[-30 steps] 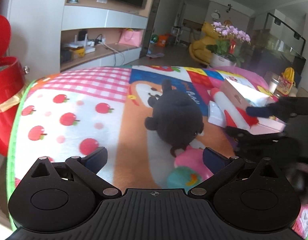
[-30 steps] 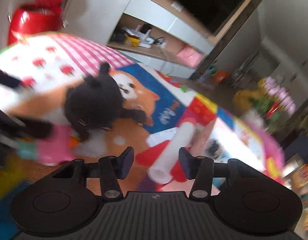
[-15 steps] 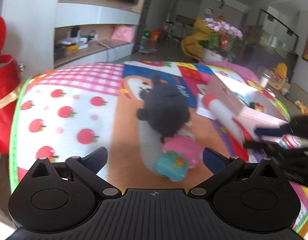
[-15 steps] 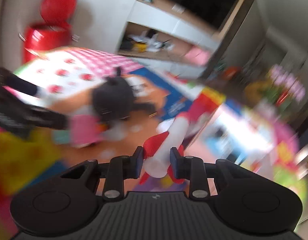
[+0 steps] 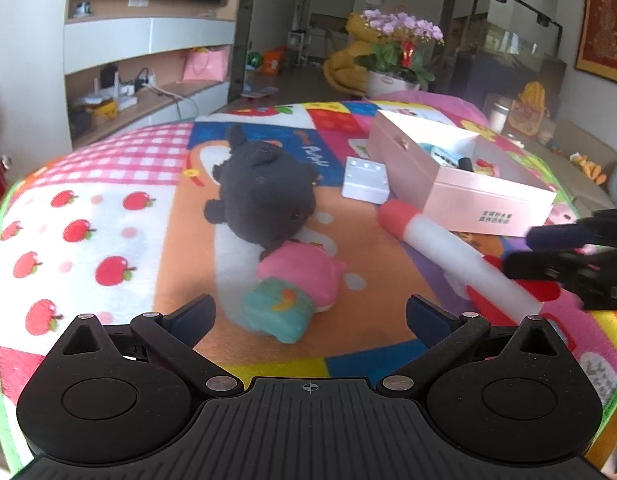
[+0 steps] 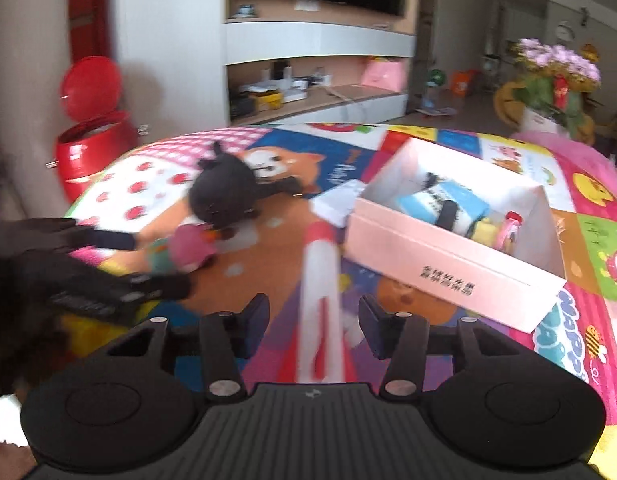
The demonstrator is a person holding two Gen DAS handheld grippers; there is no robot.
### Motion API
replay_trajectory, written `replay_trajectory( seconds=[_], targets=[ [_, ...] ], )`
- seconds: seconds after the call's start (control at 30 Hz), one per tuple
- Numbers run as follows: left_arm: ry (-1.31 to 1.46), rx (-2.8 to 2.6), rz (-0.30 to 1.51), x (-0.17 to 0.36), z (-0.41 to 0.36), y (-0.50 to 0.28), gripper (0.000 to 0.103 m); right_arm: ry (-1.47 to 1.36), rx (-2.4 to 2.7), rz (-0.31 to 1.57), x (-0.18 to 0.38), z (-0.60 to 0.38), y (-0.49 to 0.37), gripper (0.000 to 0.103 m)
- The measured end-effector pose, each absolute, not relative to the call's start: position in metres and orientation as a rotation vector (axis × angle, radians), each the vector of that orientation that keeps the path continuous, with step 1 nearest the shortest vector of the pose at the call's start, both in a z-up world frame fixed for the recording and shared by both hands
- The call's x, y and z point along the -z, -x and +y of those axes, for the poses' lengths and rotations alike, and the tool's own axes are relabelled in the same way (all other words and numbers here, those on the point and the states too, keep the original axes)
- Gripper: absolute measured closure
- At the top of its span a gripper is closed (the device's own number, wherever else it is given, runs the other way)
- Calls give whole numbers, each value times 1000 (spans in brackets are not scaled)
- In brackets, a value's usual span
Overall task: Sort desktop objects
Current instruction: 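Lift the rocket toy with the right gripper and carry it toward the box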
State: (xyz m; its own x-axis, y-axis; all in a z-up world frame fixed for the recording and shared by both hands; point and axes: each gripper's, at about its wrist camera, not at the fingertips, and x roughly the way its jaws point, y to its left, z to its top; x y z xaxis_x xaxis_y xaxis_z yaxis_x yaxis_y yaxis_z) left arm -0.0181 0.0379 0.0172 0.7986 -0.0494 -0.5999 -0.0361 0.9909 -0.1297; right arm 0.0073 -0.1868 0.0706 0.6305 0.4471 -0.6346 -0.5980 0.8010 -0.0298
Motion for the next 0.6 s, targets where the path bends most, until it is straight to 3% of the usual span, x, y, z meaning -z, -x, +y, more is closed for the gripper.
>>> replay_trajectory(
  seconds=[0.17,0.23,0.27,0.6],
  targets=[
    [112,-15,610,-21,40,20,0,190,-602,708,-44,-170,-40,54],
    [103,-10,609,-22,39,19,0,181,-608,763,-34,-166,-47,64],
    [100,-6,609,-21,39,17,0,169,-616,792,-31,-167,-49,76],
    [101,27,652,-12,32,-4,0,128,-560,774,-49,-237,2,75]
  ],
)
